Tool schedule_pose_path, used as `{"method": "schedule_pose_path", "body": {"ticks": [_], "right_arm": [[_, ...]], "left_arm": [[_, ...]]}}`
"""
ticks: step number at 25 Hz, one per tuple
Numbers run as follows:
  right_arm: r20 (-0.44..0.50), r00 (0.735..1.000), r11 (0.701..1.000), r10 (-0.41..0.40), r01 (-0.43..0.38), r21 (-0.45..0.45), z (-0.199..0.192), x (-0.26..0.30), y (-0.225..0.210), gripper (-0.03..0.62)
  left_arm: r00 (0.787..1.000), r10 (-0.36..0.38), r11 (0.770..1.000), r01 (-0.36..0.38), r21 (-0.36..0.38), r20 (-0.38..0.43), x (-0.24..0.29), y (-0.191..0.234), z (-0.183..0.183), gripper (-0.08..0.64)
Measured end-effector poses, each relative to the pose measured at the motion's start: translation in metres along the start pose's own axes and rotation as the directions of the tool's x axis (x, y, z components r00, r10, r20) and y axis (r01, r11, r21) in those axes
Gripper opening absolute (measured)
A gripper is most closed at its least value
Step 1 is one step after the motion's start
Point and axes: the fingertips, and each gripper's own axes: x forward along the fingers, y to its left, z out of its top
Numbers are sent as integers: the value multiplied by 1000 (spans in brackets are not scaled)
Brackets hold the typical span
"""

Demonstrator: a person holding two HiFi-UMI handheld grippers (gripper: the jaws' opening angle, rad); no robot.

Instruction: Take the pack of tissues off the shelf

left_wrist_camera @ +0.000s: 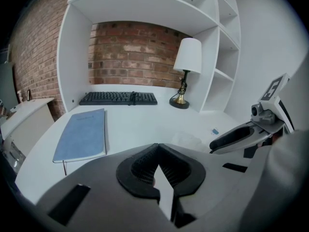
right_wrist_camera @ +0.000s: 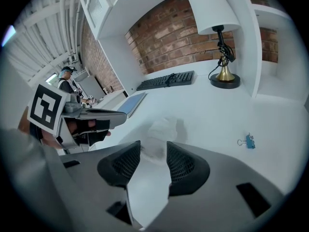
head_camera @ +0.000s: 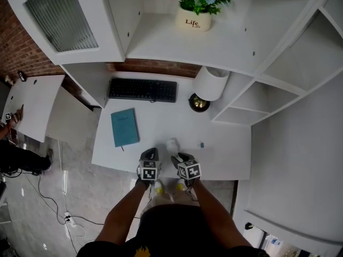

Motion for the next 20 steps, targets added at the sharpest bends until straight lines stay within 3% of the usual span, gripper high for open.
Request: {"method": "schedule_pose_path", "body": {"ticks": [20], "right_arm": [[-8,1000,1000,-18,18,-22,3,-4,0,149]], "left_arm": [[1000,6,999,-6,-41,4,-8,4,-5,17]]}}
